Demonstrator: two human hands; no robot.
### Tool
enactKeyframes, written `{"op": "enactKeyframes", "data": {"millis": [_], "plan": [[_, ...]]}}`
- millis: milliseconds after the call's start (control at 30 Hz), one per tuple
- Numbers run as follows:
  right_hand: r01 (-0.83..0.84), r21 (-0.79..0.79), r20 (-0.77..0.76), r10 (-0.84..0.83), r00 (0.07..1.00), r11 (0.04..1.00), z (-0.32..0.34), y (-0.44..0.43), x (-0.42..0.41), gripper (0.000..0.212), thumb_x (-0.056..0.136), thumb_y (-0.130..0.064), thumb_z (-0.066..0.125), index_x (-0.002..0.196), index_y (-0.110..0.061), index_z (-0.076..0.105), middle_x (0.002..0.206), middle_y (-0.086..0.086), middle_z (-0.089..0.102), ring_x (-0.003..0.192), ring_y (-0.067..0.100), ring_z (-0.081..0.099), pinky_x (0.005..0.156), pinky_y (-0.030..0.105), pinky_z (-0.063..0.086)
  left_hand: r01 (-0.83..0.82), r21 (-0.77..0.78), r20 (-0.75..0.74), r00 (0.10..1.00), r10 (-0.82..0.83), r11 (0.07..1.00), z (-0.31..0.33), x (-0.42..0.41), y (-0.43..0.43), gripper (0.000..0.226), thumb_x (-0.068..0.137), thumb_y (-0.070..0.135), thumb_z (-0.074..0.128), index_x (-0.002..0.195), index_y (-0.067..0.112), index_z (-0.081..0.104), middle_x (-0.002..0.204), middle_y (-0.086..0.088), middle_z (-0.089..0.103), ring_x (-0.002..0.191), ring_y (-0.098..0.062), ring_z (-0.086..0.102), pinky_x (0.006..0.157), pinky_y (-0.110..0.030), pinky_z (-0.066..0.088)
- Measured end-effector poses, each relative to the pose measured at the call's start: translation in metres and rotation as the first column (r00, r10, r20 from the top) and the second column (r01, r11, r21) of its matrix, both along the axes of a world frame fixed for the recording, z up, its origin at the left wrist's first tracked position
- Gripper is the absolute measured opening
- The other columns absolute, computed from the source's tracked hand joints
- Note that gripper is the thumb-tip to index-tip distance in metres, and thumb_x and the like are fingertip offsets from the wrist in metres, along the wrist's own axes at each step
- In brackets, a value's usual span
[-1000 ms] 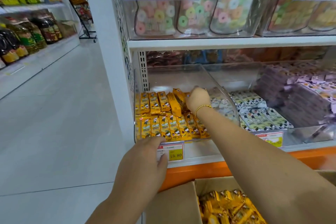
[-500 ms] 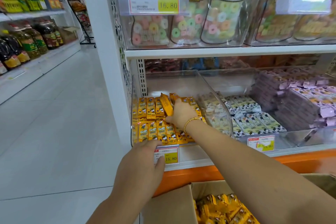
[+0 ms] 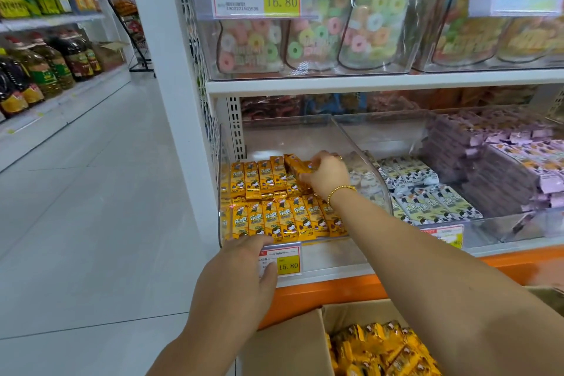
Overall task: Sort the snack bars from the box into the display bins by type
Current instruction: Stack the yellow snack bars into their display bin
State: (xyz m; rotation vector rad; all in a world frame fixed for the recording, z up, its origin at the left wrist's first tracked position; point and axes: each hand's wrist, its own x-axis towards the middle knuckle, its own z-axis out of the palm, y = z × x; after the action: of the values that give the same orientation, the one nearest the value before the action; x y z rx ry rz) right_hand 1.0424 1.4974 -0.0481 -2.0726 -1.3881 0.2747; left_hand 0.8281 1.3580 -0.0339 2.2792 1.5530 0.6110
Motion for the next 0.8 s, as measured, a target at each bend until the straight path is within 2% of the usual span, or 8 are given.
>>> {"op": "enactKeyframes", "data": {"millis": [67, 133, 233, 367, 467, 533, 667, 800], "plan": [[-0.007, -0.121, 0.007, 0.007, 1.0, 0.993, -0.005, 0.002, 0.002, 0.048, 0.078, -0.032, 0.076, 0.118, -0.014, 0.057, 0.114, 0.01, 0.061, 0.104, 0.028, 0.059, 0.085, 0.035, 0.052, -0.001, -0.001, -0.007, 1.0, 0.001, 1.0, 0.0, 0.0, 0.0, 0.042, 0.095, 0.042, 0.047, 0.136, 0.041, 0.039, 0.133, 0.021, 0.05, 0.116, -0.002, 0.049, 0.091, -0.015, 0.043], [0.012, -0.106, -0.013, -0.014, 1.0, 0.994, -0.008, 0.005, -0.002, 0.041, 0.084, -0.03, 0.071, 0.117, -0.011, 0.055, 0.111, 0.011, 0.064, 0.1, 0.028, 0.062, 0.08, 0.033, 0.051, -0.001, -0.002, -0.009, 1.0, 0.001, 1.0, -0.001, 0.0, 0.0, 0.042, 0.095, 0.042, 0.048, 0.136, 0.041, 0.039, 0.133, 0.021, 0.049, 0.115, -0.002, 0.049, 0.09, -0.015, 0.043], [0.078, -0.059, -0.174, -0.087, 0.981, 0.995, -0.003, 0.004, -0.003, 0.041, 0.093, -0.041, 0.054, 0.11, -0.006, 0.062, 0.102, 0.014, 0.067, 0.094, 0.03, 0.064, 0.075, 0.03, 0.046, 0.004, -0.001, -0.006, 1.0, -0.004, 1.0, 0.0, 0.0, 0.0, 0.042, 0.095, 0.04, 0.048, 0.136, 0.041, 0.04, 0.133, 0.021, 0.049, 0.115, -0.002, 0.049, 0.09, -0.014, 0.042], [0.063, -0.144, -0.157, -0.086, 0.984, 0.988, -0.004, 0.003, -0.002, 0.026, 0.096, -0.022, 0.048, 0.091, -0.004, 0.066, 0.09, 0.016, 0.064, 0.098, 0.032, 0.064, 0.076, 0.032, 0.049, -0.002, 0.004, -0.003, 1.0, 0.002, 1.0, -0.001, 0.0, 0.0, 0.04, 0.095, 0.038, 0.048, 0.134, 0.041, 0.042, 0.13, 0.021, 0.052, 0.113, -0.001, 0.05, 0.088, -0.014, 0.043], [0.043, -0.166, -0.248, -0.084, 0.965, 0.985, -0.006, 0.005, 0.001, 0.026, 0.097, -0.018, 0.051, 0.117, -0.007, 0.063, 0.11, 0.015, 0.065, 0.104, 0.03, 0.063, 0.081, 0.033, 0.05, -0.01, 0.003, -0.008, 1.0, 0.01, 1.0, -0.002, 0.002, 0.001, 0.039, 0.095, 0.039, 0.048, 0.134, 0.04, 0.043, 0.129, 0.02, 0.053, 0.112, -0.002, 0.051, 0.087, -0.016, 0.044], [0.022, -0.134, -0.348, -0.068, 0.935, 0.991, -0.008, 0.008, 0.005, 0.028, 0.096, -0.011, 0.051, 0.122, -0.009, 0.062, 0.118, 0.014, 0.063, 0.106, 0.03, 0.063, 0.08, 0.032, 0.053, -0.014, 0.004, -0.007, 1.0, 0.014, 1.0, -0.002, 0.003, 0.001, 0.039, 0.094, 0.038, 0.049, 0.133, 0.039, 0.044, 0.129, 0.018, 0.053, 0.112, -0.003, 0.052, 0.088, -0.018, 0.045], [-0.086, -0.114, -0.464, 0.023, 0.886, 0.99, -0.007, 0.007, 0.006, 0.033, 0.096, -0.007, 0.051, 0.129, -0.005, 0.057, 0.111, 0.008, 0.061, 0.094, 0.022, 0.059, 0.082, 0.029, 0.052, -0.011, 0.004, -0.008, 1.0, 0.011, 1.0, -0.002, 0.004, 0.002, 0.04, 0.094, 0.037, 0.049, 0.134, 0.037, 0.045, 0.129, 0.016, 0.053, 0.113, -0.004, 0.05, 0.092, -0.021, 0.046], [-0.218, -0.139, -0.44, 0.137, 0.888, 0.966, -0.006, 0.009, -0.003, 0.064, 0.086, -0.015, 0.069, 0.143, -0.009, 0.04, 0.136, 0.008, 0.053, 0.112, 0.024, 0.059, 0.084, 0.028, 0.048, -0.002, 0.003, -0.001, 1.0, 0.002, 1.0, -0.002, 0.003, 0.001, 0.041, 0.095, 0.039, 0.048, 0.136, 0.038, 0.043, 0.131, 0.017, 0.051, 0.117, -0.003, 0.048, 0.093, -0.021, 0.046]]}}
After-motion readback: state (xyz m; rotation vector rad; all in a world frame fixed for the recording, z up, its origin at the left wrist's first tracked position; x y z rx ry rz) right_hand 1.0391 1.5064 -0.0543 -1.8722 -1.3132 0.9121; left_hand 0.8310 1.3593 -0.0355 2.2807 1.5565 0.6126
